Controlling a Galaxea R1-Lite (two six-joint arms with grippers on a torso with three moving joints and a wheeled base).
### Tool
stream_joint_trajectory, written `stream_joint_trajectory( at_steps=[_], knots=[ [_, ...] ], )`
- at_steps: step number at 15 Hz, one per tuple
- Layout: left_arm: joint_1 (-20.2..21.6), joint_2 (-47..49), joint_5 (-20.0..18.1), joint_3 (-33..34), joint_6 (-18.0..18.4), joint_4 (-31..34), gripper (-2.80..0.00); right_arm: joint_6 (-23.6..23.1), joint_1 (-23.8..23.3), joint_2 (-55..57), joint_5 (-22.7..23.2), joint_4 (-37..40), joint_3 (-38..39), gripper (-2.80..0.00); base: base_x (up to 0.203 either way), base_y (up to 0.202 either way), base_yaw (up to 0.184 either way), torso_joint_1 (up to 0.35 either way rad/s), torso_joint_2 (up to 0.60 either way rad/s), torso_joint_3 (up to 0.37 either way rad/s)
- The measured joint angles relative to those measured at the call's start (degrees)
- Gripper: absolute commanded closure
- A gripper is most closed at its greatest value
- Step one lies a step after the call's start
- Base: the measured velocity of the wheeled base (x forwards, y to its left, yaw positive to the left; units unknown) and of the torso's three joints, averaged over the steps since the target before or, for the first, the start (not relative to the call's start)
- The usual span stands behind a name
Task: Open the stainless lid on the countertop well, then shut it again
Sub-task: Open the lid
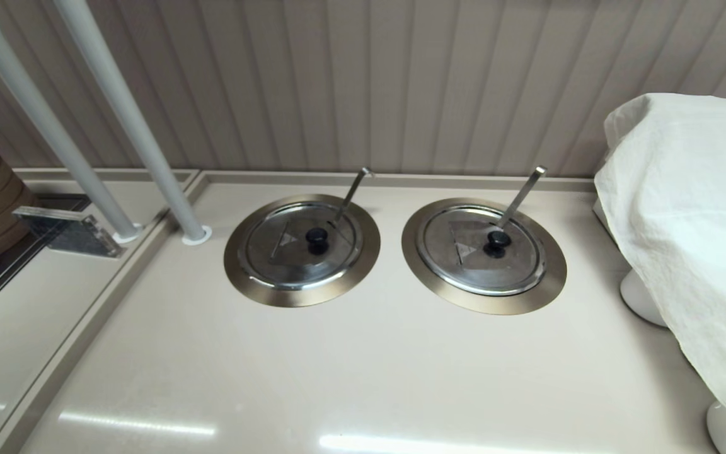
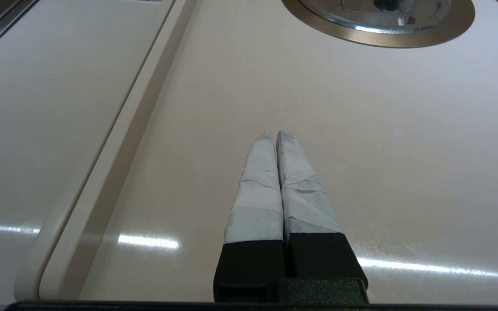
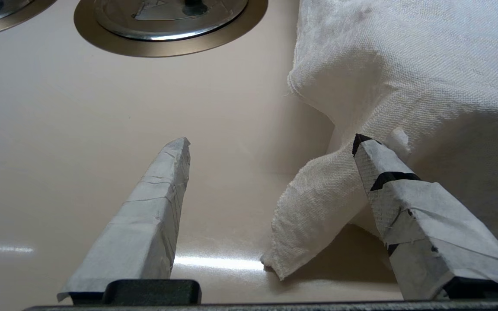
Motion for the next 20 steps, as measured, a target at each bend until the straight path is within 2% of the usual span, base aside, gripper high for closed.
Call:
stream_joint_trajectory(
  at_steps=[6,8,12,16,18,20],
  knots=[
    [0.0,0.0,0.0,0.0,0.3,0.0,0.00,0.0,0.0,0.0,0.0,0.0,0.0,-2.80,0.000,0.000,0.000,0.000,0.00,0.000],
    [0.0,0.0,0.1,-0.2,1.8,0.2,0.00,0.0,0.0,0.0,0.0,0.0,0.0,-2.80,0.000,0.000,0.000,0.000,0.00,0.000],
    [0.1,2.1,0.0,-8.6,2.9,5.0,0.00,0.0,0.0,0.0,0.0,0.0,0.0,-2.80,0.000,0.000,0.000,0.000,0.00,0.000],
    [0.1,12.7,-3.0,-16.5,2.9,7.1,0.00,0.0,0.0,0.0,0.0,0.0,0.0,-2.80,0.000,0.000,0.000,0.000,0.00,0.000],
    [0.1,22.0,-3.7,-21.6,2.8,8.0,0.00,0.0,0.0,0.0,0.0,0.0,0.0,-2.80,0.000,0.000,0.000,0.000,0.00,0.000],
    [0.2,34.4,-3.6,-29.6,2.2,10.5,0.00,0.0,0.0,0.0,0.0,0.0,0.0,-2.80,0.000,0.000,0.000,0.000,0.00,0.000]
  ],
)
